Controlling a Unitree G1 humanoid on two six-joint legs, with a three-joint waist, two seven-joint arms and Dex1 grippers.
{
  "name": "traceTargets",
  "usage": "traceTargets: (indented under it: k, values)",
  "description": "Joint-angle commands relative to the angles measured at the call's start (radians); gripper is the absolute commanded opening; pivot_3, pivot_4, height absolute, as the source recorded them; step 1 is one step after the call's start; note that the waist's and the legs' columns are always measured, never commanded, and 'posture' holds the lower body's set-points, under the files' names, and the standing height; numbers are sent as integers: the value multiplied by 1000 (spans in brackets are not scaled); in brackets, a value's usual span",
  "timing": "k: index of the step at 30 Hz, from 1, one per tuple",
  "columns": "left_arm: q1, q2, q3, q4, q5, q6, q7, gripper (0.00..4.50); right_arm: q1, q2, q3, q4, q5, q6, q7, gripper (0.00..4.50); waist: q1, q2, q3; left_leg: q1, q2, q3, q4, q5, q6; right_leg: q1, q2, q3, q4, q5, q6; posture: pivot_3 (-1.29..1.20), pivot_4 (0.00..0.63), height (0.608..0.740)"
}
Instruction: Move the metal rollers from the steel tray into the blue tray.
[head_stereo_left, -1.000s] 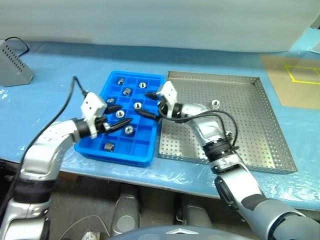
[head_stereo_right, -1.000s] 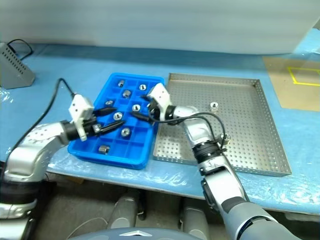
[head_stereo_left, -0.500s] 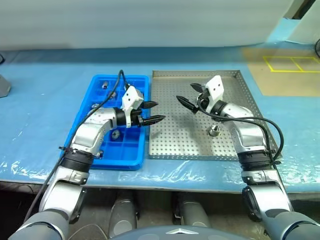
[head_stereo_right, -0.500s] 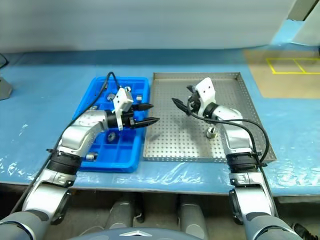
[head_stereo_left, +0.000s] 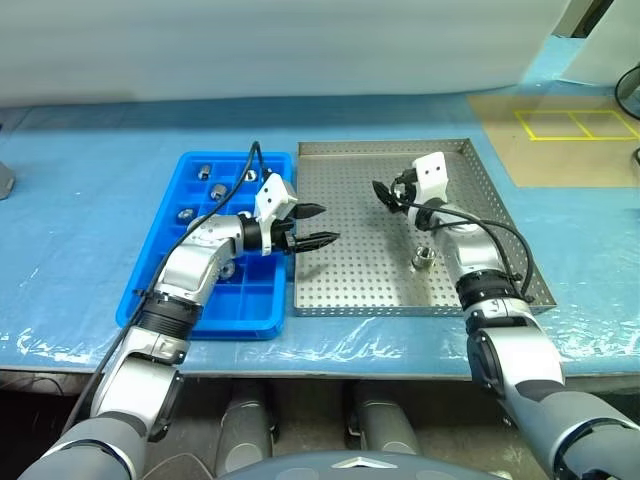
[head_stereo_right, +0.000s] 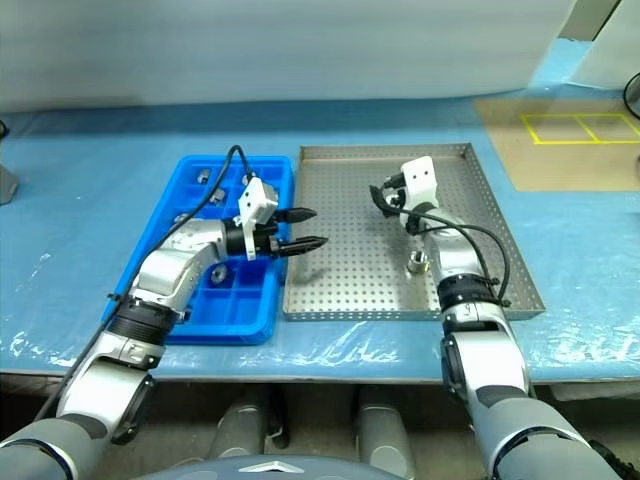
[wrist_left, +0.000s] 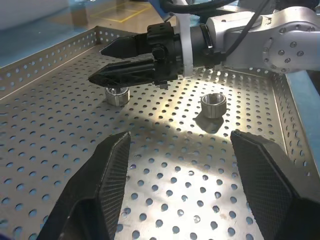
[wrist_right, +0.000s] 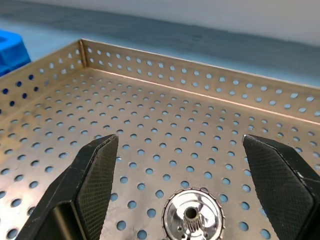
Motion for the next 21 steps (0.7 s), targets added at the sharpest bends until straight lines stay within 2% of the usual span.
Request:
traceTargets:
  k: [1, 7, 16, 19, 21]
  values:
    - [32, 17, 14, -77, -3, 8, 9, 3400, -77, -13, -27, 127, -12, -76, -53, 4120, 1, 0, 0, -1, 0, 0, 1, -1, 1, -1, 0, 0, 0, 0, 0, -186, 150, 740]
    - [59, 26, 26, -116, -5, 28, 39, 3400, -91, -19, -17, 236, -34, -101, -62, 4120, 10, 0, 0, -3, 0, 0, 4, -1, 2, -1, 0, -1, 1, 0, 0, -156, 150, 740]
    - [74, 30, 19, -142, -5, 41, 59, 3400, -84, -3, -18, 258, -39, -91, -56, 4120, 11, 1, 0, -2, 2, 0, 6, -1, 2, -2, 0, -1, 5, 0, 0, -158, 150, 740]
    - [69, 31, 17, -142, -3, 44, 61, 3400, -86, -3, -21, 265, -42, -81, -73, 3556, 11, 1, 0, -2, 2, 0, 6, -1, 2, -2, 0, -1, 5, 0, 0, -162, 150, 740]
    - [69, 32, 16, -143, -2, 46, 61, 3400, -85, -5, -18, 268, -46, -79, -81, 2908, 11, 1, 1, -2, 1, 0, 6, -1, 2, -2, 0, 0, 5, 0, 0, -164, 150, 740]
